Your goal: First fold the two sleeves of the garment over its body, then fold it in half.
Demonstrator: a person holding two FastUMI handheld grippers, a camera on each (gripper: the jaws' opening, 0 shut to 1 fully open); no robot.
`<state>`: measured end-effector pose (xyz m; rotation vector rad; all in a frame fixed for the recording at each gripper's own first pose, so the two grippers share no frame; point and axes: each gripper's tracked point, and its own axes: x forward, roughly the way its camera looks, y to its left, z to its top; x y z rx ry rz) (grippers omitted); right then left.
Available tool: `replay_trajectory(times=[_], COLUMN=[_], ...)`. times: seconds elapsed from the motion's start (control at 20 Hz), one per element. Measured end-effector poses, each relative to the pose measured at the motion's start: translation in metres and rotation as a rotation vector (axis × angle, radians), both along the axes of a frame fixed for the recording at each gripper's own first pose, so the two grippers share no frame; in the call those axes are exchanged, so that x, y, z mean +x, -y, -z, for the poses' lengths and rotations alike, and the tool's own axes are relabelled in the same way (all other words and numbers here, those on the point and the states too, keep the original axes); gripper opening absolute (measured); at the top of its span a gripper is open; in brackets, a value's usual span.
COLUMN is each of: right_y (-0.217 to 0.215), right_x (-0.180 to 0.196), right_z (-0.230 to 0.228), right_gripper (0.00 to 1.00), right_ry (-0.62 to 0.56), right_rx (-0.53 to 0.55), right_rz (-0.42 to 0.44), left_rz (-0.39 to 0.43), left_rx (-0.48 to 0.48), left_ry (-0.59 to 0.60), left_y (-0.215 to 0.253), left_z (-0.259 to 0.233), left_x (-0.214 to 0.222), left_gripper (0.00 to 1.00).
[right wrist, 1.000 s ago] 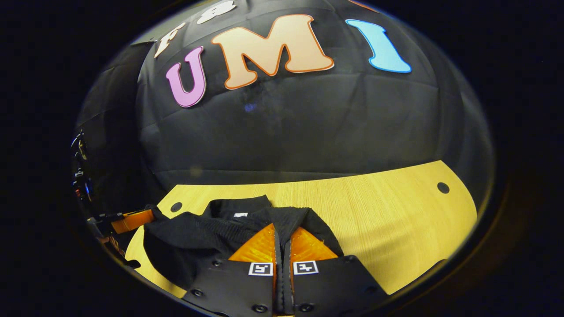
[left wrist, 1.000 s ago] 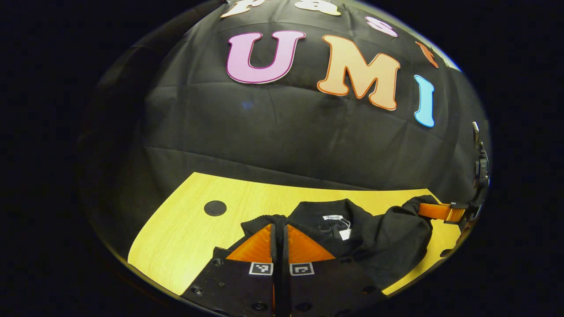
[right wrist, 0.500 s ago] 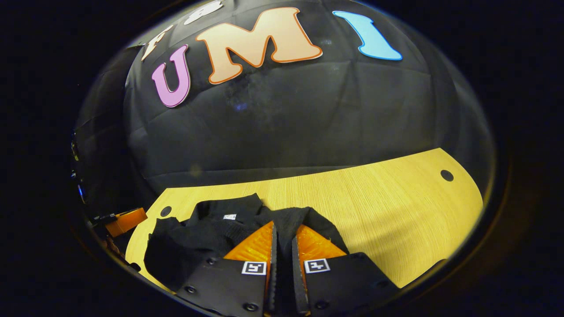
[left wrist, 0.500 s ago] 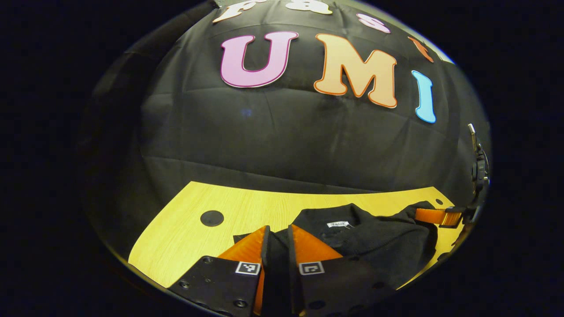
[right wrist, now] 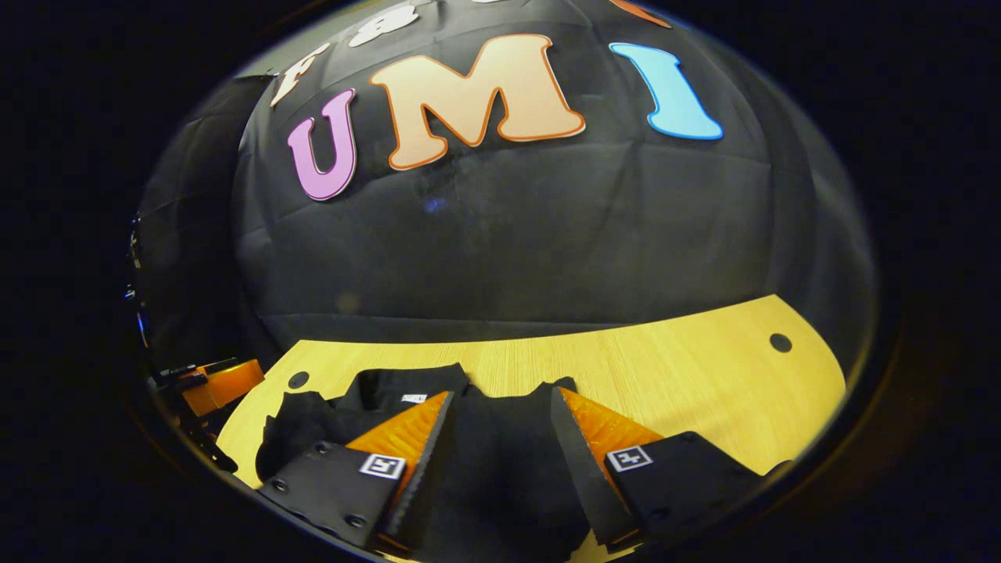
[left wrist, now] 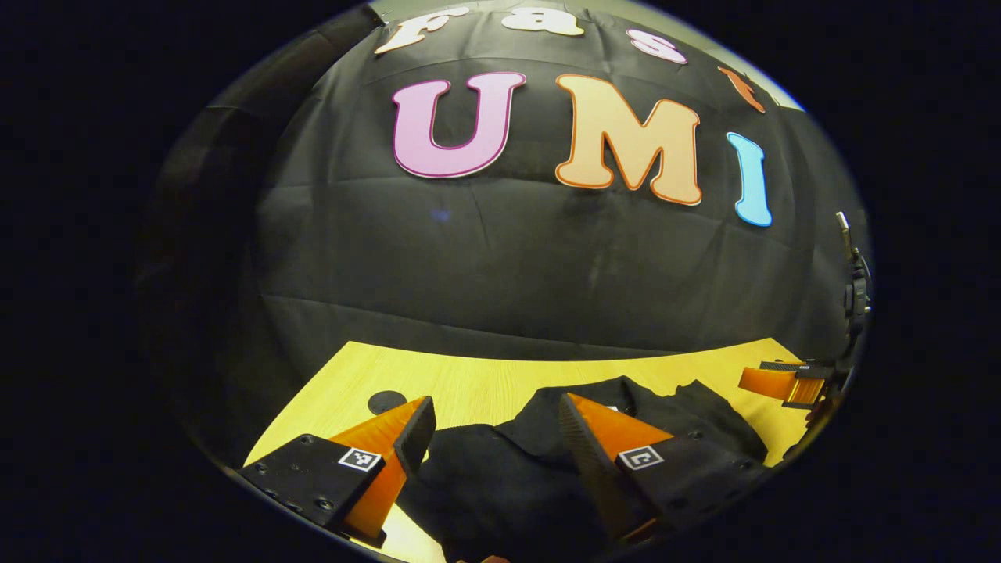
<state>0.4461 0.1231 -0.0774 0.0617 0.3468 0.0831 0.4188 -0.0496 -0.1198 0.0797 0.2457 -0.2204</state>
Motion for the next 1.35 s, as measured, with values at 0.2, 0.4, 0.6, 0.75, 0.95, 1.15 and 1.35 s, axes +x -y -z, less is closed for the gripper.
replay_trajectory(times=[0.2, 0.4, 0.6, 0.75, 0.95, 1.15, 1.35], right_y=[-0.003, -0.002, 0.002, 0.003, 0.003, 0.005, 0.004], right_x=[-0.027, -0.072, -0.125, -0.164, -0.218, -0.267, -0.305], right_z=[-0.035, -0.067, -0.085, -0.095, -0.099, -0.088, -0.082], right_gripper=[0.94, 0.94, 0.94, 0.93, 0.93, 0.93, 0.93], right_ry=[0.059, 0.129, 0.168, 0.202, 0.243, 0.24, 0.241], right_rx=[-0.015, -0.038, -0.022, -0.006, 0.0, 0.015, 0.029], right_rz=[-0.018, -0.05, -0.063, -0.074, -0.083, -0.079, -0.088], left_rz=[-0.003, -0.016, -0.051, -0.056, -0.056, -0.043, -0.037], left_rx=[-0.004, -0.007, -0.003, -0.019, -0.004, 0.007, -0.018], left_ry=[0.048, 0.136, 0.181, 0.177, 0.191, 0.225, 0.215], left_y=[-0.005, -0.012, -0.024, -0.021, -0.02, -0.016, -0.016], left_z=[-0.034, -0.081, -0.109, -0.111, -0.115, -0.137, -0.137], left_x=[-0.02, -0.051, -0.096, -0.134, -0.182, -0.221, -0.254], left_gripper=[0.94, 0.94, 0.93, 0.93, 0.93, 0.93, 0.93])
